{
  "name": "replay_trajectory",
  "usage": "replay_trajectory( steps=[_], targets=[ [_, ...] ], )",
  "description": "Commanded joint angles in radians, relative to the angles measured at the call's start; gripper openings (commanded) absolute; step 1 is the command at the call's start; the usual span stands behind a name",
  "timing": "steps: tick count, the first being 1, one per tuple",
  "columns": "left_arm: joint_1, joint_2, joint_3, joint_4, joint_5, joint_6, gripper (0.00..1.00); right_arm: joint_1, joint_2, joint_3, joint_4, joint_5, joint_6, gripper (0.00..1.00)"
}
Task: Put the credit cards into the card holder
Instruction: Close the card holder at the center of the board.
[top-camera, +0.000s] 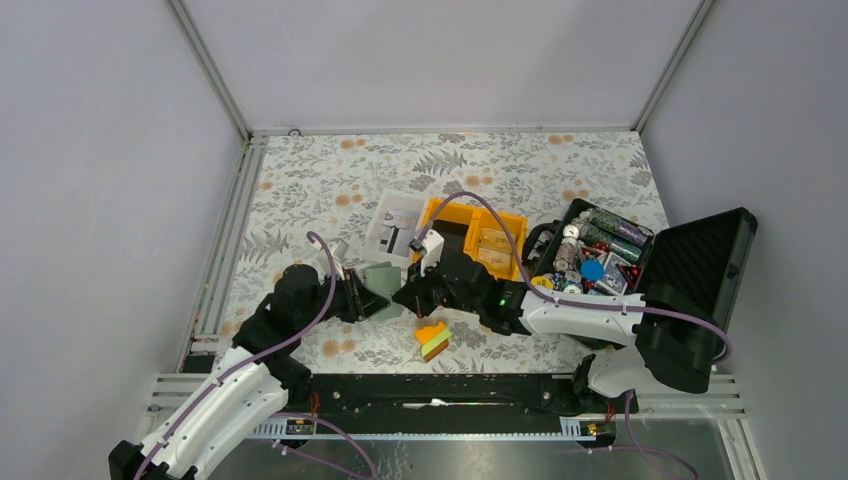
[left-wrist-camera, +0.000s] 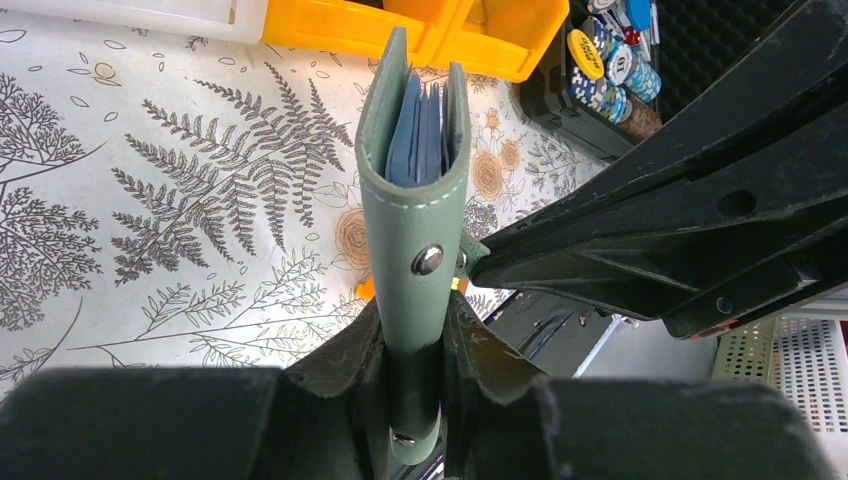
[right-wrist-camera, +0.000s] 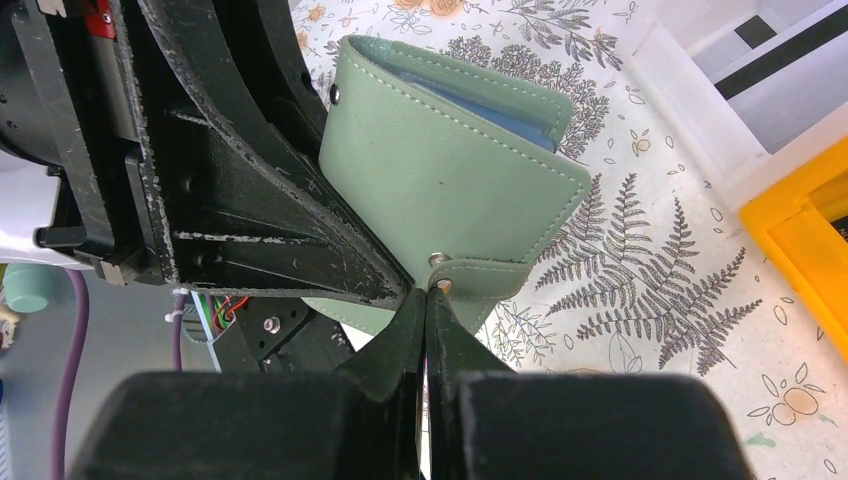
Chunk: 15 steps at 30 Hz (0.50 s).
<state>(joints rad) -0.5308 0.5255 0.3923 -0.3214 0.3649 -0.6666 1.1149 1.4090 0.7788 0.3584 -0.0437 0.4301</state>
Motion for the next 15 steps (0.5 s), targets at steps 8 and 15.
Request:
replay_trajectory(
  steps=[8,15],
  targets=[
    [0.003,-0.018,0.04,0.067,0.024,0.019,0.0,0.023,-0.013,0.032,0.098,0.002,0.0,0.0],
    [0.003,-0.025,0.037,0.067,0.021,0.019,0.0,0.023,-0.015,0.03,0.097,0.038,0.021,0.0]
  ],
)
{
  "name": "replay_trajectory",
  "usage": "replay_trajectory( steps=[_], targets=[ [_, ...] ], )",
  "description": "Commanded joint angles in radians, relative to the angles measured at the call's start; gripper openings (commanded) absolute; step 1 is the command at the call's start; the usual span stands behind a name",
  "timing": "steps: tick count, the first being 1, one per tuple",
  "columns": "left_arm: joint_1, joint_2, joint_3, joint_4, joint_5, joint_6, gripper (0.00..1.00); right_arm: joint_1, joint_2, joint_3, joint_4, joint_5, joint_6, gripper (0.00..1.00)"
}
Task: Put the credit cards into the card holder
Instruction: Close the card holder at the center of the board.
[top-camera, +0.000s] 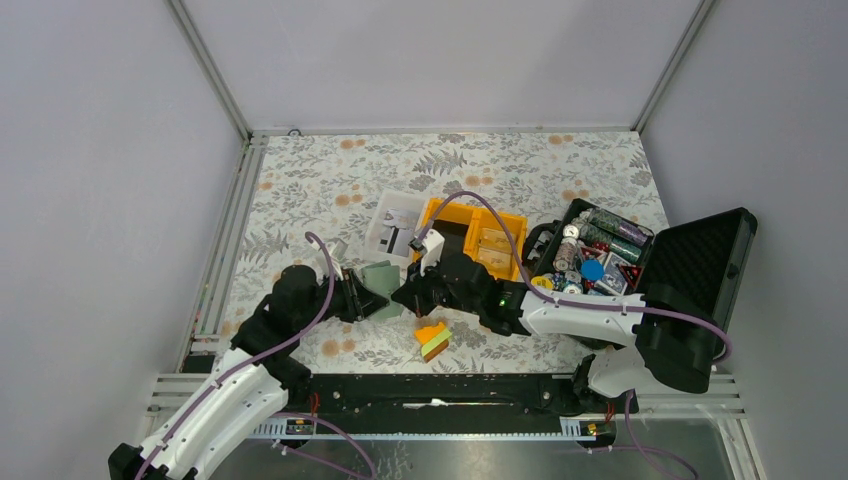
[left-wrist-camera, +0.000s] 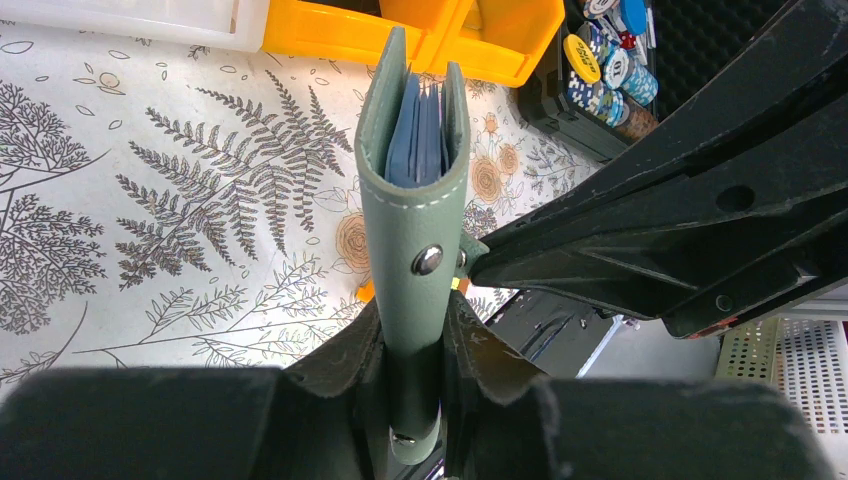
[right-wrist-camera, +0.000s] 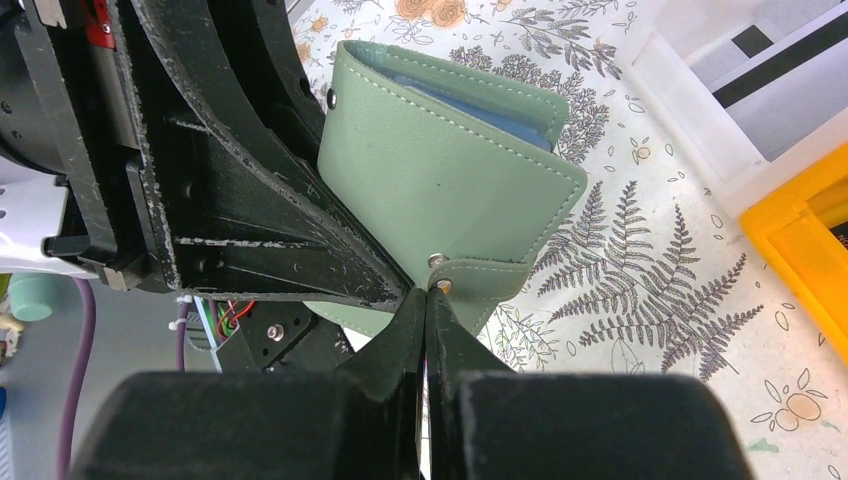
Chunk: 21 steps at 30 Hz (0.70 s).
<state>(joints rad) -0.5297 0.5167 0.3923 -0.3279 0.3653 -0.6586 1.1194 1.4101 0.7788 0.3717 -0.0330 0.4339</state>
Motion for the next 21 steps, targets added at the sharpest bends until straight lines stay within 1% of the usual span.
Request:
replay_trajectory(
  steps=[1,5,12,21],
  targets=[
    [0.002,-0.016,0.036,0.074,0.021,0.011,0.0,0.018,-0.015,0.03,0.081,0.04,0.018,0.0],
    [0.002,-0.015,0.036,0.073,0.022,0.011,0.0,0.018,-0.015,0.027,0.082,0.071,0.03,0.0],
    [0.002,-0.018,0.034,0.078,0.024,0.011,0.0,0.018,-0.006,0.03,0.085,0.076,0.037,0.0],
    [0.002,-0.005,0.031,0.09,0.039,0.008,0.0,0.018,0.029,0.045,0.108,0.036,0.045,0.0]
  ],
)
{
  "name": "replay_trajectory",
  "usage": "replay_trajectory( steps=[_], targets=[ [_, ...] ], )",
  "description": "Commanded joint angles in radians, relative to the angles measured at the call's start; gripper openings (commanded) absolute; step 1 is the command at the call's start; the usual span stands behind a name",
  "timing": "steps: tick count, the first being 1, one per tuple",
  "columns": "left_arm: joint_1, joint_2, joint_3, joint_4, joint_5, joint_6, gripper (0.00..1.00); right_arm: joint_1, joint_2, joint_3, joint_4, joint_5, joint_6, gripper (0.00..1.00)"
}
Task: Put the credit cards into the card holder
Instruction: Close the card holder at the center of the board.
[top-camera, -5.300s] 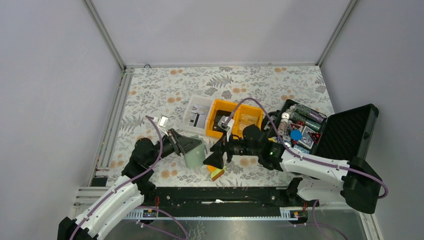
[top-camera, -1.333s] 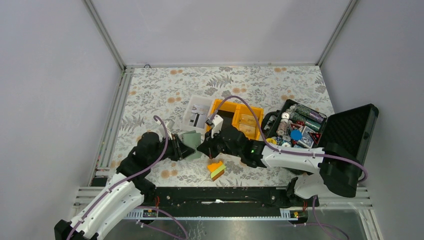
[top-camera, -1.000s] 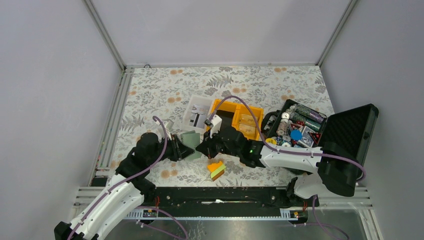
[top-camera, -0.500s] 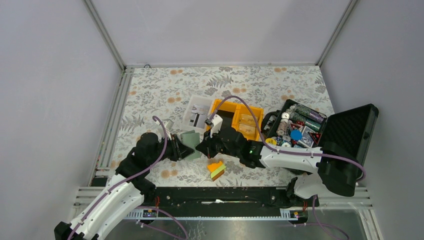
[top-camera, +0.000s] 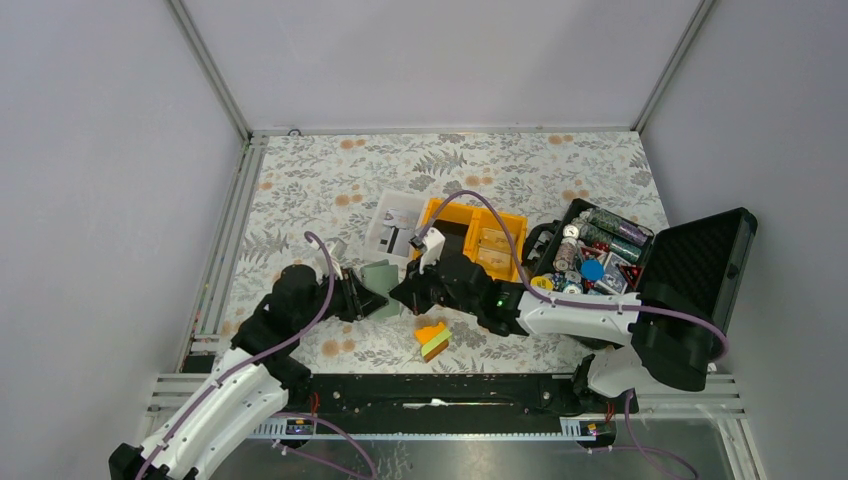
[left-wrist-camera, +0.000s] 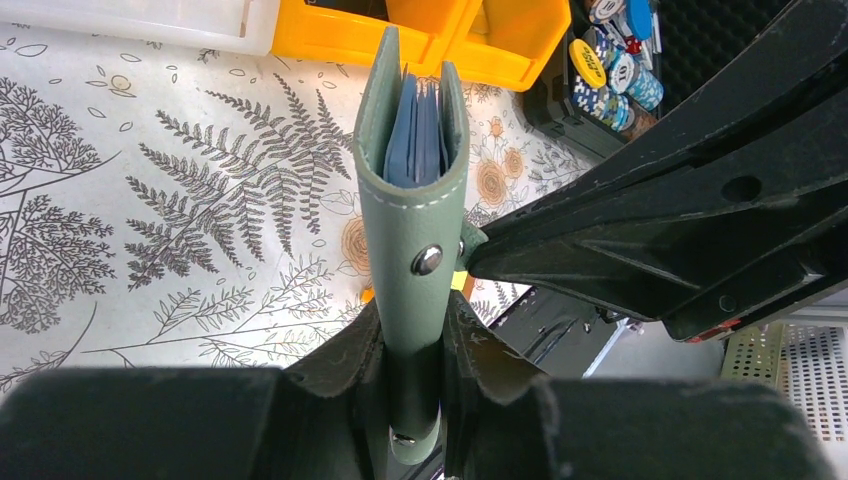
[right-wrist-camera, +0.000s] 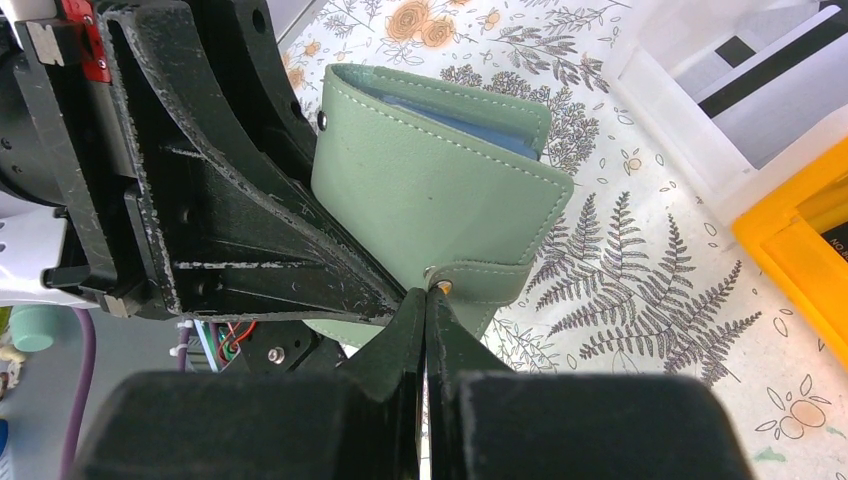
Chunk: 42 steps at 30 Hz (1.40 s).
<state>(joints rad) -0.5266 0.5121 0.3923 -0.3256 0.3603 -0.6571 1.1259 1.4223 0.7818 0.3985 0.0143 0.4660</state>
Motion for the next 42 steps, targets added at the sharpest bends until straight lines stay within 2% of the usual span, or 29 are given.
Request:
replay_trajectory(
  steps=[1,20,42],
  targets=[
    [-0.002,0.0,0.031,0.089,0.048,0.007,0.0,0.011,0.017,0.045,0.082,-0.011,0.013,0.0],
    [-0.041,0.013,-0.009,0.255,0.222,-0.032,0.0,0.009,0.095,0.094,0.094,-0.08,0.039,0.0],
    [-0.105,0.063,-0.017,0.354,0.3,-0.057,0.0,-0.028,0.199,0.137,0.147,-0.223,0.072,0.0]
  ],
)
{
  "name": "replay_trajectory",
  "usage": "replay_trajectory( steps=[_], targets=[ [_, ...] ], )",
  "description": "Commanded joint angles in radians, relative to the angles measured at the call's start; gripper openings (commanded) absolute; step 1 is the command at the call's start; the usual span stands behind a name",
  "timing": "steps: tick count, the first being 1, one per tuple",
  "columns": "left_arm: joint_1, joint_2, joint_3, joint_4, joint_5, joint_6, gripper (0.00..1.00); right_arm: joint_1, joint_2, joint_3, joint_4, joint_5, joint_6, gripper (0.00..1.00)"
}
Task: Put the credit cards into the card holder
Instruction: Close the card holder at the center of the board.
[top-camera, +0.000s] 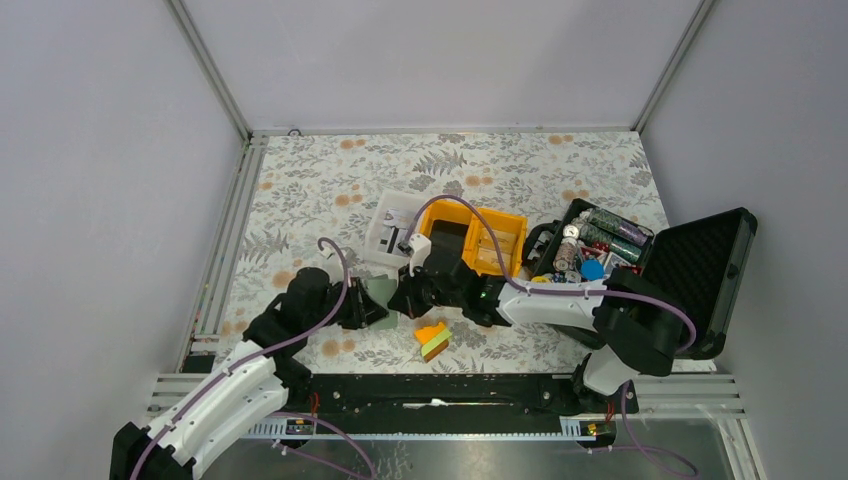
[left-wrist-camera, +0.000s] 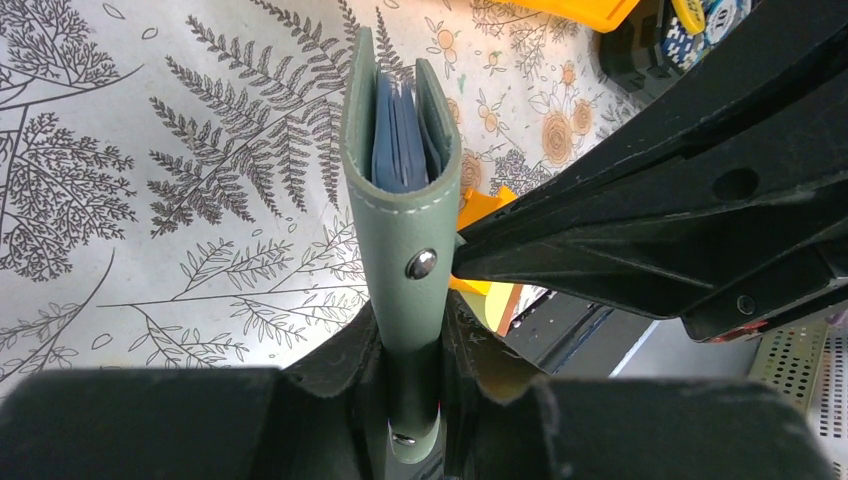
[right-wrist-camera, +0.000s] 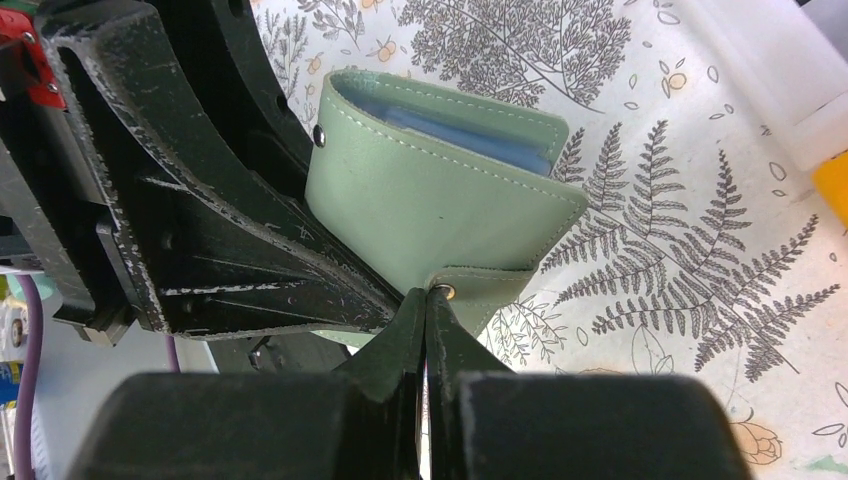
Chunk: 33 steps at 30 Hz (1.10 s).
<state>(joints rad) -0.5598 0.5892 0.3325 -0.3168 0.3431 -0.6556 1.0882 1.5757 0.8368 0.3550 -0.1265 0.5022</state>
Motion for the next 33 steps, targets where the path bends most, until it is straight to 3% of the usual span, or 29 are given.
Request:
replay_trajectory(
  steps=[1,6,9,10,12,16,20,24,29,33],
  targets=[
    [-0.073,-0.014,0.043,0.349,0.321,-0.06,0.0,0.008,0.05,0.085,0.193,-0.085,0.036,0.0],
    [-0.077,-0.019,0.047,0.324,0.278,-0.046,0.0,0.004,0.067,0.099,0.19,-0.104,0.033,0.0],
    [-0.073,-0.025,0.092,0.146,0.109,0.008,0.0,0.0,0.029,0.095,0.128,-0.041,0.013,0.0],
    [-0.067,-0.023,0.105,0.114,0.055,0.015,0.0,-0.002,0.018,0.091,0.101,-0.024,0.005,0.05],
    [-0.041,-0.011,0.113,0.073,-0.009,0.018,0.0,-0.016,-0.018,0.075,0.054,0.021,-0.006,0.24],
    [0.037,0.031,0.065,0.132,-0.011,-0.036,0.04,-0.061,-0.115,0.01,-0.018,0.134,-0.003,0.55],
    [0.073,0.128,0.025,0.209,-0.009,-0.061,0.13,-0.131,-0.209,-0.065,-0.077,0.211,-0.012,0.74],
    [0.087,0.222,0.001,0.28,-0.059,-0.068,0.27,-0.211,-0.297,-0.128,-0.134,0.257,-0.022,0.9],
    [0.126,0.297,-0.054,0.358,-0.142,-0.086,0.66,-0.32,-0.404,-0.17,-0.237,0.29,-0.039,1.0],
    [0.187,0.283,-0.039,0.27,-0.214,-0.102,0.96,-0.391,-0.472,-0.177,-0.319,0.323,-0.048,1.0]
  ],
)
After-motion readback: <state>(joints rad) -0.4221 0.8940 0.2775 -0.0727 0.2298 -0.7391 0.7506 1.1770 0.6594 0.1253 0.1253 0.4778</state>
